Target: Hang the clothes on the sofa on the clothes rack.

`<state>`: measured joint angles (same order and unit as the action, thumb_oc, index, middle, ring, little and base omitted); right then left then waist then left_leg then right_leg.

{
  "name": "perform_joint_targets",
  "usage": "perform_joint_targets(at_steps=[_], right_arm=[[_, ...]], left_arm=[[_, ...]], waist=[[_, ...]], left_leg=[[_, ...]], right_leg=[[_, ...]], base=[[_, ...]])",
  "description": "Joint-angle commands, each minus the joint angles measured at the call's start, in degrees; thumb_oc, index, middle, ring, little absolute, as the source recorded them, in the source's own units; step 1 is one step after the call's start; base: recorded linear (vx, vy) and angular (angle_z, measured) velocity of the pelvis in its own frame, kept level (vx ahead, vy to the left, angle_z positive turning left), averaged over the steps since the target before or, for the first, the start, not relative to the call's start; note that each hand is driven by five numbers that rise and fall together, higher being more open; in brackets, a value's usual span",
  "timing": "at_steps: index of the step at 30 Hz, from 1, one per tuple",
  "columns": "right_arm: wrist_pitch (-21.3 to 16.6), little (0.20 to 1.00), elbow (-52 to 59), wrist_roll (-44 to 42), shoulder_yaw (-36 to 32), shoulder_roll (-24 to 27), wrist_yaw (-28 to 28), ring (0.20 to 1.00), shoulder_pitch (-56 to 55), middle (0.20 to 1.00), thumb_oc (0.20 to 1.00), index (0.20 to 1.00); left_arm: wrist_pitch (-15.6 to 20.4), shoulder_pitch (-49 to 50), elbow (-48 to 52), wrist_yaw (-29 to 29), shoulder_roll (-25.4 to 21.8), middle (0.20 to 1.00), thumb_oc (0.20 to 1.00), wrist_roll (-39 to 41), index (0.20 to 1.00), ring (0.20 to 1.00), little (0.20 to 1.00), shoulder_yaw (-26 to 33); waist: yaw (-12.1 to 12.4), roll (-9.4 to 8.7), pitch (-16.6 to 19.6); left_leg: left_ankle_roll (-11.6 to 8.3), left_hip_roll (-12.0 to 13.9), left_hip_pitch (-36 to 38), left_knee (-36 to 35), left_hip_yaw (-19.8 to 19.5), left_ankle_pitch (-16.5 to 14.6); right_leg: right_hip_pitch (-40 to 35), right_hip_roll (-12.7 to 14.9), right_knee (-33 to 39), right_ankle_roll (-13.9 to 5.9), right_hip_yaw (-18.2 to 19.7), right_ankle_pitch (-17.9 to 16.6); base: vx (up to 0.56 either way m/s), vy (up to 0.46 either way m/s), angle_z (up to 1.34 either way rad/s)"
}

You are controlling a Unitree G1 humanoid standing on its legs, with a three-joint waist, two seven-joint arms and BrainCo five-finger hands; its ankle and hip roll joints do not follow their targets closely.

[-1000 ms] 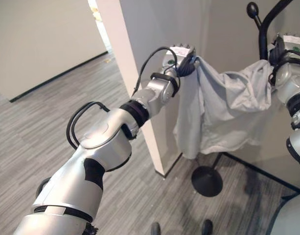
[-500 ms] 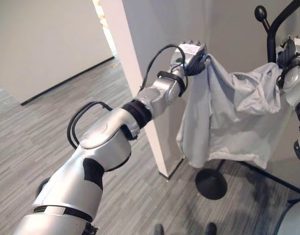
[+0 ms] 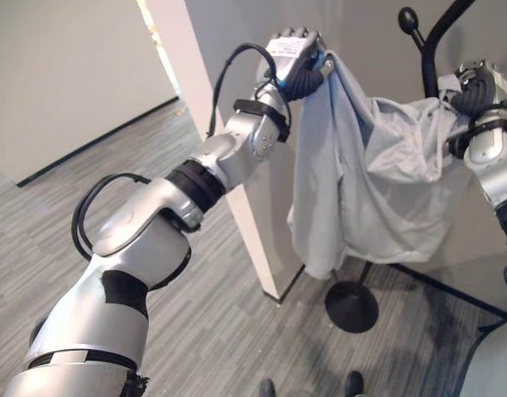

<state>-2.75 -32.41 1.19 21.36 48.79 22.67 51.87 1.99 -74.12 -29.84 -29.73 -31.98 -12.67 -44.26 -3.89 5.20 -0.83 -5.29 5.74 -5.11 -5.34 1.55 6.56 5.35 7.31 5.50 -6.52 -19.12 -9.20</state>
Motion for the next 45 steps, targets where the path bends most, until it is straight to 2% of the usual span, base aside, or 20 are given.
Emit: perform_joint_targets(at_steps=[1,4,8,16,22,26,35,45], right_arm=[[-3.22,0.200,0.18,-0.65,-2.76,0.49,3.70,0.200,-3.86,0.200,0.200,0.200],[-3.50,0.200,9.01,0.89,-10.26,1.03,4.19,0.200,-12.00,0.200,0.200,0.200],[-4.37,0.200,15.28,2.42,-16.66,-0.03,5.42,0.200,-18.01,0.200,0.200,0.200],[-3.91,0.200,21.59,7.37,-21.38,-2.38,8.15,0.200,-21.63,0.200,0.200,0.200],[-3.07,0.200,23.75,10.23,-22.07,-3.65,9.63,0.200,-21.28,0.200,0.200,0.200],[-1.93,0.200,22.27,11.31,-19.95,-3.27,9.54,0.200,-19.38,0.200,0.200,0.200],[-1.27,0.200,21.71,12.30,-18.20,-3.70,9.84,0.200,-17.46,0.200,0.200,0.200],[0.11,0.200,20.88,13.24,-19.08,-2.10,12.16,0.200,-15.86,0.200,0.200,0.200]], left_arm=[[-0.94,-2.75,-3.54,-2.93,-4.47,0.200,0.200,-3.07,0.200,0.200,0.200,5.24],[-1.34,1.21,0.45,-2.47,-6.46,0.200,0.200,-4.71,0.200,0.200,0.200,8.25],[-1.51,5.40,3.87,-1.77,-7.86,0.200,0.200,-5.73,0.200,0.200,0.200,11.43],[-1.74,10.21,7.25,-1.31,-10.21,0.200,0.200,-6.80,0.200,0.200,0.200,15.06],[-2.04,11.83,8.06,-1.14,-11.04,0.200,0.200,-7.30,0.200,0.200,0.200,16.50],[-2.12,11.77,7.46,-0.92,-11.48,0.200,0.200,-7.41,0.200,0.200,0.200,16.27],[-2.13,11.59,7.63,-0.80,-11.84,0.200,0.200,-8.03,0.200,0.200,0.200,15.39],[-2.05,11.34,8.44,-0.91,-11.10,0.200,0.200,-7.94,0.200,0.200,0.200,14.77]], waist=[[-0.38,-3.88,-3.77],[-0.93,-4.64,-2.74],[-1.80,-5.45,-1.52],[-1.74,-6.34,-0.65],[-1.39,-7.06,-0.61],[-0.77,-8.18,-0.58],[0.39,-9.34,-0.58],[1.22,-9.66,0.55]], left_leg=[[-1.67,-0.68,4.51,0.34,2.41,-6.54],[-1.20,-0.47,6.27,0.34,3.60,-7.57],[-0.25,-0.92,7.77,0.34,4.82,-8.72],[1.70,-2.57,9.95,0.34,6.39,-10.26],[3.12,-3.91,11.31,0.34,7.37,-11.03],[3.77,-4.75,11.94,0.34,8.30,-11.38],[4.14,-5.31,12.79,0.34,9.19,-11.85],[3.97,-5.21,14.20,0.34,8.53,-12.40]], right_leg=[[-4.78,0.89,-0.50,-5.91,0.91,6.76],[-5.51,1.12,-0.50,-6.15,2.00,6.59],[-5.73,1.67,-0.50,-6.58,4.00,5.94],[-5.43,2.87,-0.50,-7.62,7.24,4.05],[-4.92,3.60,-0.57,-8.36,9.46,2.67],[-4.37,4.59,-0.84,-8.48,10.05,1.45],[-4.08,5.38,-0.82,-8.48,10.10,0.70],[-5.92,5.37,-0.72,-8.48,8.87,1.50]], base=[[0.09,0.099,-0.15],[0.06,0.102,-0.19],[0.02,0.113,-0.26],[-0.01,0.119,-0.20],[-0.03,0.109,-0.24],[-0.04,0.072,-0.12],[-0.01,0.005,-0.03],[0.03,-0.016,0.02]])
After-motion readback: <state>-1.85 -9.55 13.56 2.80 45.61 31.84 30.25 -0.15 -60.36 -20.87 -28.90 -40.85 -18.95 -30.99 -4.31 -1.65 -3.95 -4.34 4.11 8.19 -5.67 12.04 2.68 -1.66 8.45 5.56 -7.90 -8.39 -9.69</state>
